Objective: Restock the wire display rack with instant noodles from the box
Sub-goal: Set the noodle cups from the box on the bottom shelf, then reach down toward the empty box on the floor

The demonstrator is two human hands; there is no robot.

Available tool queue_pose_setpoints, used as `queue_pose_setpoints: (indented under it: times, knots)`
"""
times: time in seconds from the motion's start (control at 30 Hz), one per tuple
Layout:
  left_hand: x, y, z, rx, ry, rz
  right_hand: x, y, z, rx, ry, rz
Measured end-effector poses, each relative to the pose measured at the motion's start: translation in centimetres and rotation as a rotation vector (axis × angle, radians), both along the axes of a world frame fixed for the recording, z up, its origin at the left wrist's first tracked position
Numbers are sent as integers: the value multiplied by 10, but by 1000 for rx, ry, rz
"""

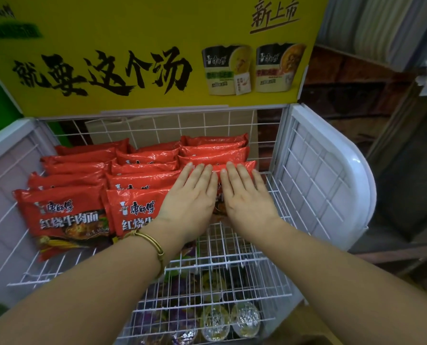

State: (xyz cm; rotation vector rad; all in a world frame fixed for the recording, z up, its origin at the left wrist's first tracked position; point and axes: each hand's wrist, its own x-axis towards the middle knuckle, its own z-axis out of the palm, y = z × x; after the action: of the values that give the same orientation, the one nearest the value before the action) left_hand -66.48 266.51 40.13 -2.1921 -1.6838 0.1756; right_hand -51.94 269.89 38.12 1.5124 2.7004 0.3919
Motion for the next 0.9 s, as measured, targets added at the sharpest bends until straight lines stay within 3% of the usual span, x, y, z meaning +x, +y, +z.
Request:
queue_pose_setpoints:
  times: [0.17,0.4,0.9]
  knots:
    - [-6,-21,7,-12,-154,-72,0,-27,9,-23,7,-7]
    - [-10,-55,22,-25,-121,-171,5,-83,29,-86,-21,-96]
    - [24,-137,18,-252,-319,-229,40,-208,46,-240,-7,-328]
